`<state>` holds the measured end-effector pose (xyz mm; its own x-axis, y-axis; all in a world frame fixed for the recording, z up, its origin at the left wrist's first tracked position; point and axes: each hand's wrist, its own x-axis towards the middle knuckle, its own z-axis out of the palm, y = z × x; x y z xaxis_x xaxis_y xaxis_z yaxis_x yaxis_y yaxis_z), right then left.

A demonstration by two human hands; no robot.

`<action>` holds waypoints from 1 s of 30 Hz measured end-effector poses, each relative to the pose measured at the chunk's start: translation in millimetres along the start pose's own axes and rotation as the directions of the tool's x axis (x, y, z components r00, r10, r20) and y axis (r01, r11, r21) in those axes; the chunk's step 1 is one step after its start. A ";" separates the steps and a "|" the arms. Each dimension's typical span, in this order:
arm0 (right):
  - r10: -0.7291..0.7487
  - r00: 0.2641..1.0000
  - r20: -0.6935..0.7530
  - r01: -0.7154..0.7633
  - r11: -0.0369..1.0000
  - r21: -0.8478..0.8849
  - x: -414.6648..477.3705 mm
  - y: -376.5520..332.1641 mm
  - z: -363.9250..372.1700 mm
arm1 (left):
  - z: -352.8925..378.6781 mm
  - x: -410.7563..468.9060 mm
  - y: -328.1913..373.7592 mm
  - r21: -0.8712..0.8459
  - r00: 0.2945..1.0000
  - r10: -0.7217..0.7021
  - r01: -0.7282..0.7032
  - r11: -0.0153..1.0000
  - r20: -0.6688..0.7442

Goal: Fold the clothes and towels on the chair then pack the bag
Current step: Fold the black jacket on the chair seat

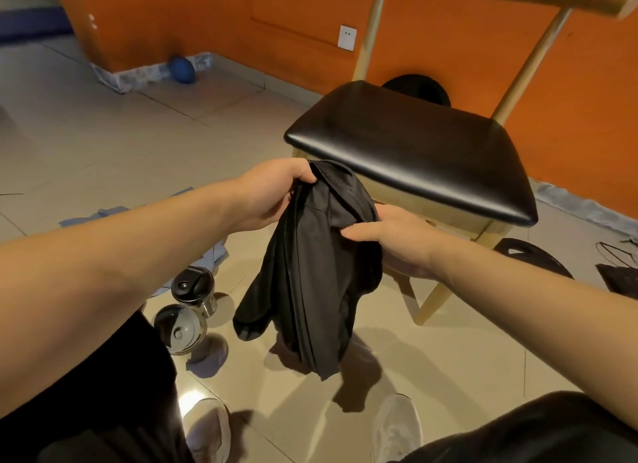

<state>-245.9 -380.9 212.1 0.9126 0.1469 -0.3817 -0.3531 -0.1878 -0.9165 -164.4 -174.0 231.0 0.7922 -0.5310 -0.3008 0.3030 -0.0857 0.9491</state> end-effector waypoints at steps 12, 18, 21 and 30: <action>0.036 0.996 -0.086 -0.017 0.978 0.210 3.6 -17.4 8.4 | -9.3 1.6 -3.7 0.254 0.990 -0.015 0.050 0.966 -0.137; 0.141 0.987 -0.076 -0.116 0.955 0.272 2.1 -17.0 11.9 | -2.1 9.3 -4.2 0.008 0.987 -0.108 0.110 0.994 -0.116; 0.148 0.989 -0.020 -0.138 0.956 0.258 2.0 -14.1 13.5 | -3.2 15.2 -3.6 0.191 0.979 -0.026 0.065 0.979 -0.201; 0.168 0.986 -0.014 -0.154 0.929 0.338 0.8 -14.9 10.7 | -35.6 28.0 -15.0 0.772 0.900 0.299 0.062 0.632 -0.318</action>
<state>-242.1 -367.6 224.2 0.8430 0.0997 -0.5285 -0.5377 0.1310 -0.8329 -127.8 -157.6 205.0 0.9717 -0.2356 -0.0159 -0.1683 -0.7384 0.6530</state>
